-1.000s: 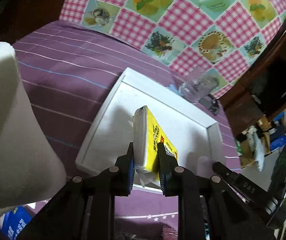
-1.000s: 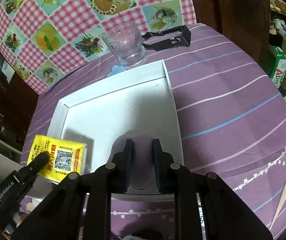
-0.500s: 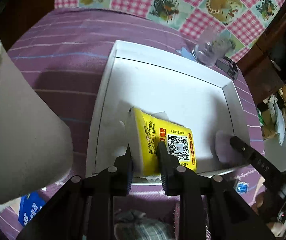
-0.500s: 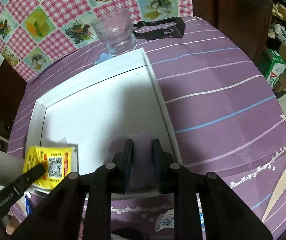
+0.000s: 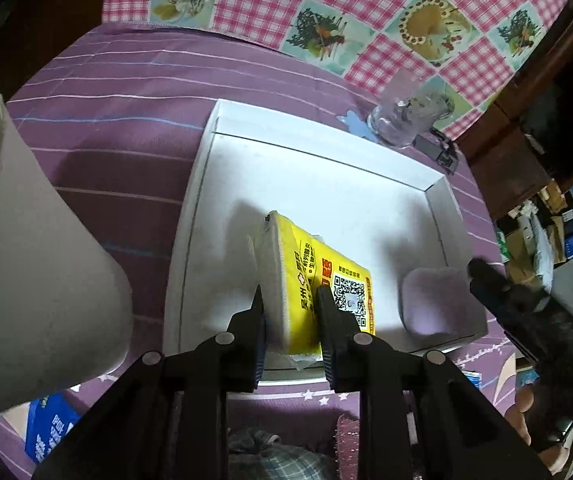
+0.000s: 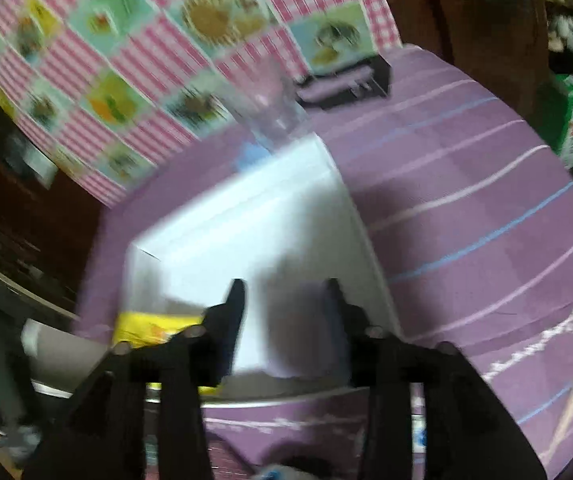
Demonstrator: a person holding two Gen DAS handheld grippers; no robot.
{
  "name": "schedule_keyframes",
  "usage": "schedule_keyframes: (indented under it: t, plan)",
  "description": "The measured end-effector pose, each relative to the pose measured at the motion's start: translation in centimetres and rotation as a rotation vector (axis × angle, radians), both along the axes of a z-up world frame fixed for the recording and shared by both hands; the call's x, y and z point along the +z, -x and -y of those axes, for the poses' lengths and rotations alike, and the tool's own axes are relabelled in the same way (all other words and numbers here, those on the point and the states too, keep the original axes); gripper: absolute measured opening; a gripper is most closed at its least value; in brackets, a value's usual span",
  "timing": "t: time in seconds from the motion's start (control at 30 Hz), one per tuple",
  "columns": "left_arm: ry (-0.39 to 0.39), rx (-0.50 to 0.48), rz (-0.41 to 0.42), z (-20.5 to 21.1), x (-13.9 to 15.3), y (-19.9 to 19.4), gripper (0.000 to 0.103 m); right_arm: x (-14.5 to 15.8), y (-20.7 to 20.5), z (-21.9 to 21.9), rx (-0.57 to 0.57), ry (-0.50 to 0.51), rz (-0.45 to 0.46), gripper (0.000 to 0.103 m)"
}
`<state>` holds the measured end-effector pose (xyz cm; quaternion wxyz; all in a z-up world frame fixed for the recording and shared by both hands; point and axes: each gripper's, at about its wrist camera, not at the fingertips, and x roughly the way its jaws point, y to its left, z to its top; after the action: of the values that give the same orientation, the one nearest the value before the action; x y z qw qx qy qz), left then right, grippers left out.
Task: Organize soft objects
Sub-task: 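Carry the yellow packet over the white box and lower it inside, then open the left gripper to release the yellow packet into the box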
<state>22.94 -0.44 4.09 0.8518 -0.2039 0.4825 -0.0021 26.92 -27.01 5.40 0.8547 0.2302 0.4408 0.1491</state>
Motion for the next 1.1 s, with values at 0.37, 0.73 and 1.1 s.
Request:
schedule_keyframes:
  t: [0.37,0.73,1.1]
  plan:
    - [0.210,-0.056,0.108,-0.6,0.8,0.4,0.019,-1.5,-0.1,-2.7,0.155,-0.187,-0.042,0.061]
    - [0.368,-0.135,0.147,-0.4,1.1,0.3,0.019,-3.3,-0.6,-3.5,0.288,-0.494,-0.131,0.027]
    - [0.272,-0.102,0.111,-0.2,0.0,-0.2,0.019,-2.9,-0.5,-2.8,0.229,-0.437,-0.107,0.001]
